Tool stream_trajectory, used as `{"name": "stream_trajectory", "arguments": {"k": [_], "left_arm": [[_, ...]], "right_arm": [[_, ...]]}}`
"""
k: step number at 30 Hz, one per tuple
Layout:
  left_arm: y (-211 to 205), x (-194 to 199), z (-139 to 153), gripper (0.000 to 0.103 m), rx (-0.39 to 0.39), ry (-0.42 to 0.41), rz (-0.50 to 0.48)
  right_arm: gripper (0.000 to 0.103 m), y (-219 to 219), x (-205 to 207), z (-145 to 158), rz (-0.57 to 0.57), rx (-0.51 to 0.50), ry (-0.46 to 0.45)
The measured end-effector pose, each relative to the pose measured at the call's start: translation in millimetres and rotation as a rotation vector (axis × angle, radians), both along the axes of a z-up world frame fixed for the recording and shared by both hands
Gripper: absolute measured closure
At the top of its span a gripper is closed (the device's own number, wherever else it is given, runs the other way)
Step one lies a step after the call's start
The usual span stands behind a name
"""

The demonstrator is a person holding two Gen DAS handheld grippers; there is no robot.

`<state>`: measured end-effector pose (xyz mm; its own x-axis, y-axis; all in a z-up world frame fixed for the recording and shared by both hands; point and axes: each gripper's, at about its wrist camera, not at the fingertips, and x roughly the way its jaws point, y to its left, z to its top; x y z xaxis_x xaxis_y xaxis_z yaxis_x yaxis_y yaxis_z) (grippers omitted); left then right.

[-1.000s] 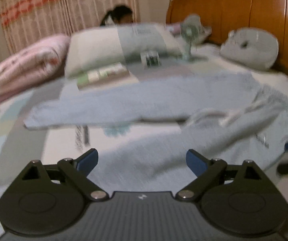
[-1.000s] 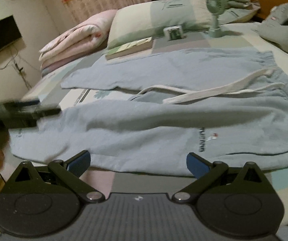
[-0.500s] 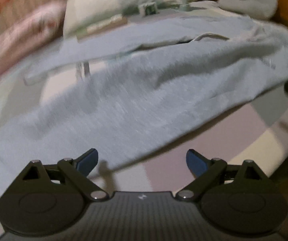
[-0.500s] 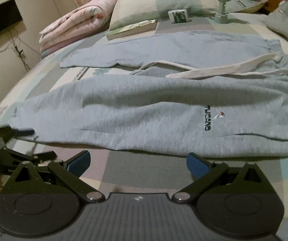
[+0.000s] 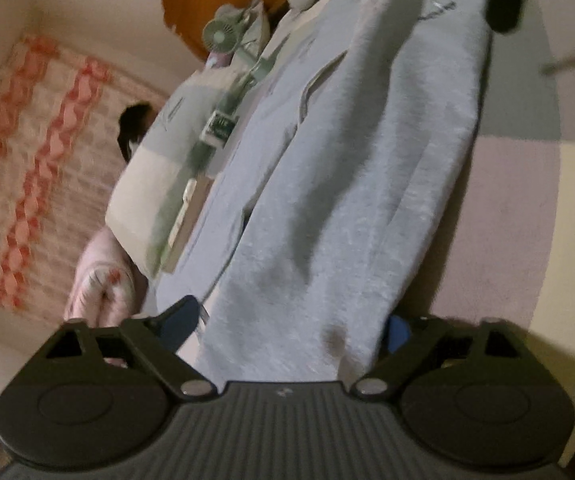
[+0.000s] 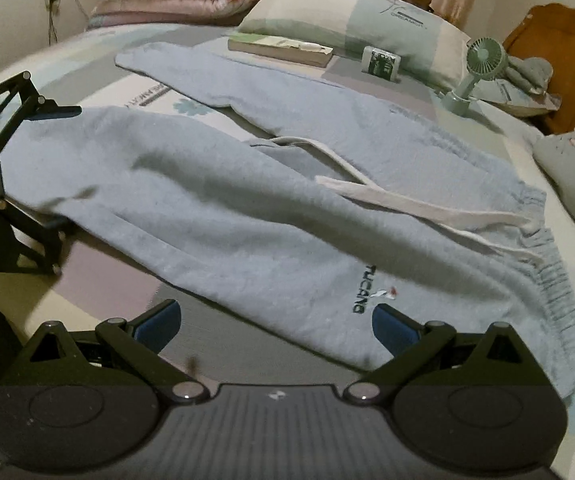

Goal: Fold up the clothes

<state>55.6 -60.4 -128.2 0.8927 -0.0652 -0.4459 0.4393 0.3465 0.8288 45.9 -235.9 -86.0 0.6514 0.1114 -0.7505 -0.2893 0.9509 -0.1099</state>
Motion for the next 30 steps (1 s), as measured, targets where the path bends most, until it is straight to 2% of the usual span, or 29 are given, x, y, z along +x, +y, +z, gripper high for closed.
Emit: {"name": "stream_trajectory", "arguments": {"k": [2,3,9,12,14,19,23,27,30], "left_arm": [[6,2,-3,0.025,0.010,0.002,0.002],[10,4,-4,0.025,0.017,-0.004,0.013],[12,8,-3,0.029,-0.006,0.014,0.040],[10,10,-2,0.029,-0.022,0.009,0.044],[9,13,0,0.030,-0.043,0.013,0.051],[11,16,4,0.029,-0.072,0.019,0.065],[17,17,6,0.028,-0.092,0.035,0.075],[24,18,5,0.028,-0.086,0.039,0.080],[33,19,2,0.028,-0.058,0.030,0.075]], "right_arm": [[0.000,2,1,-1,0.018,-0.026,-0.001],[0.000,5,1,-3,0.028,-0.079,-0.011],[0.000,40,-9,-32,0.189,-0.583,-0.132],[0.000,61,-18,-48,0.303,-0.719,-0.196],[0.000,75,-19,-49,0.355,-0.742,-0.225],[0.000,116,-13,-47,0.473,-0.669,-0.277],[0.000,134,-8,-53,0.519,-0.728,-0.353],[0.000,121,-2,-58,0.519,-0.772,-0.381],[0.000,91,4,-58,0.465,-0.825,-0.347]]}}
